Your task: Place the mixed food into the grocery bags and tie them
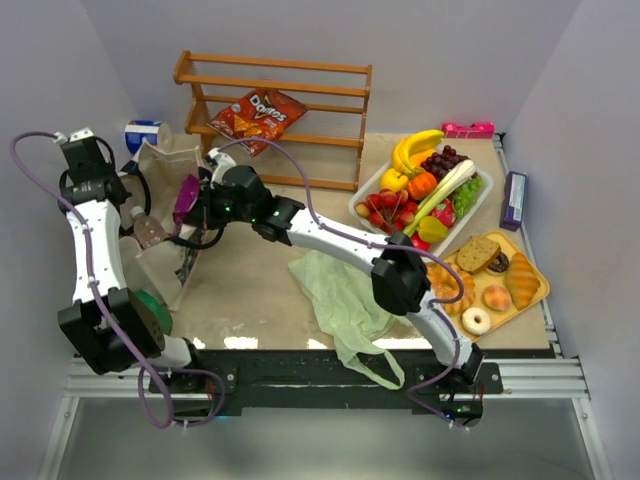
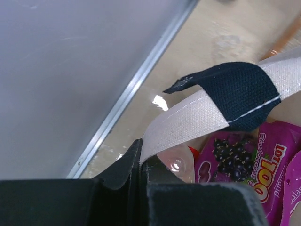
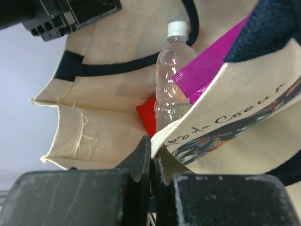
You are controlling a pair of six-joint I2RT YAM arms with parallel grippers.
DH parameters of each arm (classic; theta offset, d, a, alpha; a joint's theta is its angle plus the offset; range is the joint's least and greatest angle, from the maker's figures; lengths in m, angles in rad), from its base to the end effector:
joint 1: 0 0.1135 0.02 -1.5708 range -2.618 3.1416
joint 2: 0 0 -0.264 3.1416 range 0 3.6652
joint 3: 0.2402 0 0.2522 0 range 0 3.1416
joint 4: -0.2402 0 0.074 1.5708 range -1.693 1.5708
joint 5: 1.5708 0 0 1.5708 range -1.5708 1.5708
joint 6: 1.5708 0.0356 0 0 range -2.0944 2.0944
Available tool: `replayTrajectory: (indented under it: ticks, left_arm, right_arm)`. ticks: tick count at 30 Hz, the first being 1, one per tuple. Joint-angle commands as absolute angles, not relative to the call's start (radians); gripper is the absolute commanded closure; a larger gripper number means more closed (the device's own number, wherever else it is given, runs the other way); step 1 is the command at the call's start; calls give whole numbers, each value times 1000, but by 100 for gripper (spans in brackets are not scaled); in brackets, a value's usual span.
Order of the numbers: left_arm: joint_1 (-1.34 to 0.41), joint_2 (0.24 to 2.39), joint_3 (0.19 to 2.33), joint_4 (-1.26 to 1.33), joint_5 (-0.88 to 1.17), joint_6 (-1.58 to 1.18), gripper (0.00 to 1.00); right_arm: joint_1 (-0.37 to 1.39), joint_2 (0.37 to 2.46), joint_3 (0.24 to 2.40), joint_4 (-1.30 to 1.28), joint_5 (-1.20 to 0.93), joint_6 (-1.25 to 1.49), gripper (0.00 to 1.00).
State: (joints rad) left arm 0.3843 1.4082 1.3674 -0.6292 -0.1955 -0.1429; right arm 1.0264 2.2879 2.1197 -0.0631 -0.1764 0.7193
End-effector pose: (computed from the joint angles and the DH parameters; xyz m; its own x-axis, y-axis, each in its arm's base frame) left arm 0.2847 0.1226 0.3563 -0.4973 -0.3518 -0.7930 -0.5857 0.8105 0.0078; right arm 0.2801 0.4747 0.3056 -0.7025 0.0921 -0.7057 -0.6219 0.4028 0.6716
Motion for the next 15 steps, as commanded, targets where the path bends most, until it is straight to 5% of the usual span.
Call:
replayTrajectory:
  ticks: [1,4,5,7,10,15]
  left_arm:
    - [434,1425,1448,-508,-241,-160,98]
    - [434,1422,1465,-512,-178,-153,82]
    - [434,1416,1463,-502,-149,-152,73]
    - [434,1393,1460,-489,-89,-153,38]
    - [431,1355,1471,-483,-84,-158,18]
    - [274,1301,1503,-485,-233,-143,16]
  right_arm:
    - [1042,2354,2331,63,-227,723,100]
    - [1043,2373,2368,67,-236,724,93]
    - [1042,2367,2359,80,-245,723,75]
    - [1043,2352,2347,84,-250,712,63]
    - [1042,2307,2326,80,-252,675,39]
    - [1034,2192,2258,55,-262,618,18]
